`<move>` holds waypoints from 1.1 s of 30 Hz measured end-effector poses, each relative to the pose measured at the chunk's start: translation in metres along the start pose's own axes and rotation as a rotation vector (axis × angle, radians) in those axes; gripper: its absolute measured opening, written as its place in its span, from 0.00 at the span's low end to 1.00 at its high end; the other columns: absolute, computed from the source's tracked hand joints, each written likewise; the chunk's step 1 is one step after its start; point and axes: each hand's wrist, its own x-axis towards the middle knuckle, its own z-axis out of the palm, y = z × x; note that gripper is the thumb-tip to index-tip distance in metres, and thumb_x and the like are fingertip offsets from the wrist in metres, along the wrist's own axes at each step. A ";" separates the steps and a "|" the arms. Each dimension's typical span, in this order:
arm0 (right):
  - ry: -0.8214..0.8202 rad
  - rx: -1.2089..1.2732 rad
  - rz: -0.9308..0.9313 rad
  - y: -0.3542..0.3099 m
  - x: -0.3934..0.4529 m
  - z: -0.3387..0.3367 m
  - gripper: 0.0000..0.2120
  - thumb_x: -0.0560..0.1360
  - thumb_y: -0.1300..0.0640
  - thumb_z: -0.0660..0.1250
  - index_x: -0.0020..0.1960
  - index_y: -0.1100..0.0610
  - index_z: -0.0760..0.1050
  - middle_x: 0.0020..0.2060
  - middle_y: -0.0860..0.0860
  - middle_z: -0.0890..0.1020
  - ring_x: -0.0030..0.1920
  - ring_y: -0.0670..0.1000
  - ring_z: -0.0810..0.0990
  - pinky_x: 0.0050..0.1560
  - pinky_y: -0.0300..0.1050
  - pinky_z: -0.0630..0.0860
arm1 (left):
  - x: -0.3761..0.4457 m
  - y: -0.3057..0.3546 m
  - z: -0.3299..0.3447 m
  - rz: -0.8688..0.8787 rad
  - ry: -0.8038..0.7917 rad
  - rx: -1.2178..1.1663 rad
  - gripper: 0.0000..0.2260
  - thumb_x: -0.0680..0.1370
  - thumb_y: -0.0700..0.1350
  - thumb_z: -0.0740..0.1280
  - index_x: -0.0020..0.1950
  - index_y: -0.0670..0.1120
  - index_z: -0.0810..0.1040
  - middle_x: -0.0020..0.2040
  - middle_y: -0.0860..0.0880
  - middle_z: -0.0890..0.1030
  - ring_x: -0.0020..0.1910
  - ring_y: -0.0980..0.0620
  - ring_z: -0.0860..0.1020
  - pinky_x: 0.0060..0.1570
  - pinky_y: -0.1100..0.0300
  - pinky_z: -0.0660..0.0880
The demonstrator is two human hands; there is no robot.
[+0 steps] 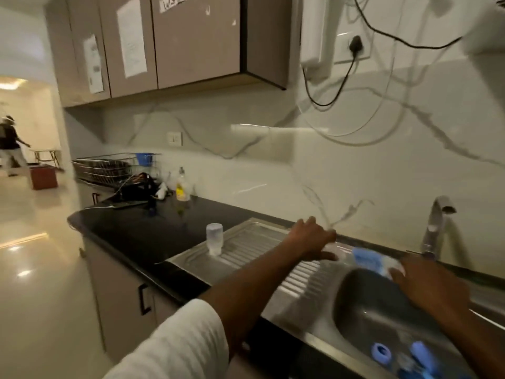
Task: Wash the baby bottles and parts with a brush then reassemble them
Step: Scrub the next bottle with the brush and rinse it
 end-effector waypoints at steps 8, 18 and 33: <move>-0.063 0.080 -0.185 -0.154 0.025 0.031 0.22 0.79 0.41 0.62 0.67 0.51 0.75 0.65 0.53 0.79 0.63 0.56 0.79 0.57 0.46 0.75 | -0.032 -0.166 -0.009 -0.341 0.029 -0.248 0.34 0.65 0.57 0.82 0.65 0.51 0.71 0.61 0.44 0.75 0.58 0.42 0.76 0.54 0.53 0.73; -0.039 0.044 -0.289 -0.247 0.061 0.083 0.20 0.78 0.39 0.63 0.63 0.50 0.77 0.60 0.50 0.82 0.59 0.53 0.81 0.54 0.47 0.77 | -0.049 -0.238 0.028 -0.551 -0.066 -0.191 0.36 0.66 0.52 0.83 0.68 0.46 0.72 0.63 0.44 0.73 0.60 0.44 0.76 0.59 0.50 0.76; 0.073 -0.025 -0.336 -0.270 0.088 0.104 0.19 0.75 0.36 0.66 0.56 0.49 0.79 0.51 0.48 0.83 0.51 0.52 0.83 0.46 0.45 0.77 | -0.056 -0.238 0.066 -0.604 -0.140 -0.006 0.32 0.69 0.56 0.79 0.68 0.49 0.73 0.64 0.46 0.76 0.64 0.43 0.75 0.63 0.43 0.69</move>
